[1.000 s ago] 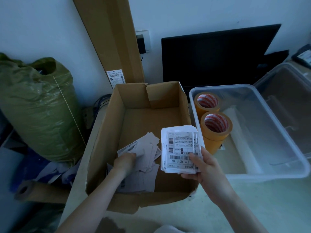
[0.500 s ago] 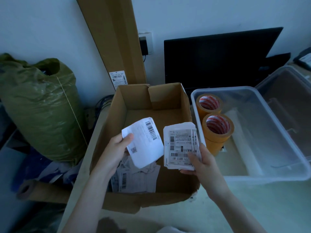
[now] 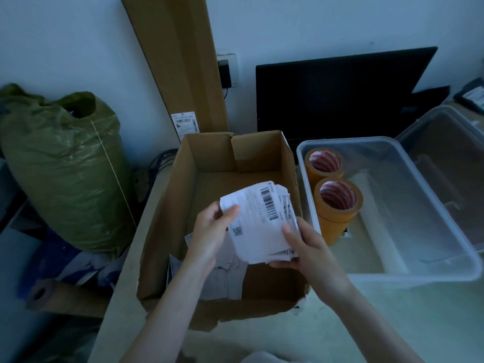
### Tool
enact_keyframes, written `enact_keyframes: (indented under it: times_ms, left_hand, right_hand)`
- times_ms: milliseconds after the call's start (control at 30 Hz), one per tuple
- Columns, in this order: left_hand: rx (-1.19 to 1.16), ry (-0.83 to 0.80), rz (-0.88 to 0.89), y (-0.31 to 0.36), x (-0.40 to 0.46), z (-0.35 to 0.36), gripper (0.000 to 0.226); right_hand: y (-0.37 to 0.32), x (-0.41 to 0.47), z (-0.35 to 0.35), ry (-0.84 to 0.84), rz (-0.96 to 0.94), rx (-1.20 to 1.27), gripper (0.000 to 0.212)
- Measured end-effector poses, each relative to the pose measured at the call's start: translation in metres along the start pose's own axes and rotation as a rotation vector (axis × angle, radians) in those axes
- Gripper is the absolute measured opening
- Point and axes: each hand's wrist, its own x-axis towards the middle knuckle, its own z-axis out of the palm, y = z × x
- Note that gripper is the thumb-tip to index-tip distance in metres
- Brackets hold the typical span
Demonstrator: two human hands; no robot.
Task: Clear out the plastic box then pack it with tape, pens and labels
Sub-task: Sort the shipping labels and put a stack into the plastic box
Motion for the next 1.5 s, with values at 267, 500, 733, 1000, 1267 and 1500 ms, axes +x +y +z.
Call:
enact_keyframes:
  times_ms: [267, 500, 733, 1000, 1267, 1500]
  left_hand:
    - [0.076, -0.024, 0.203, -0.013, 0.018, -0.009, 0.06]
    - [0.428, -0.184, 0.035, -0.052, 0.059, -0.022, 0.026]
    - [0.416, -0.193, -0.172, -0.102, 0.066, -0.024, 0.03]
    - [0.295, -0.286, -0.211, -0.106, 0.059, -0.02, 0.018]
    - [0.271, -0.238, -0.253, -0.11, 0.06, -0.019, 0.016]
    - [0.243, -0.199, -0.234, -0.088, 0.057, -0.02, 0.018]
  right_hand:
    - [-0.013, 0.035, -0.006, -0.058, -0.166, -0.663, 0.021]
    - [0.005, 0.108, 0.017, -0.164, -0.147, -1.275, 0.026]
    - [0.052, 0.128, 0.029, -0.357, 0.073, -1.431, 0.034]
    - [0.065, 0.135, 0.02, -0.318, 0.143, -1.483, 0.031]
    - [0.07, 0.14, 0.021, -0.304, 0.171, -1.372, 0.027]
    - [0.041, 0.125, 0.017, -0.168, 0.129, -1.112, 0.016]
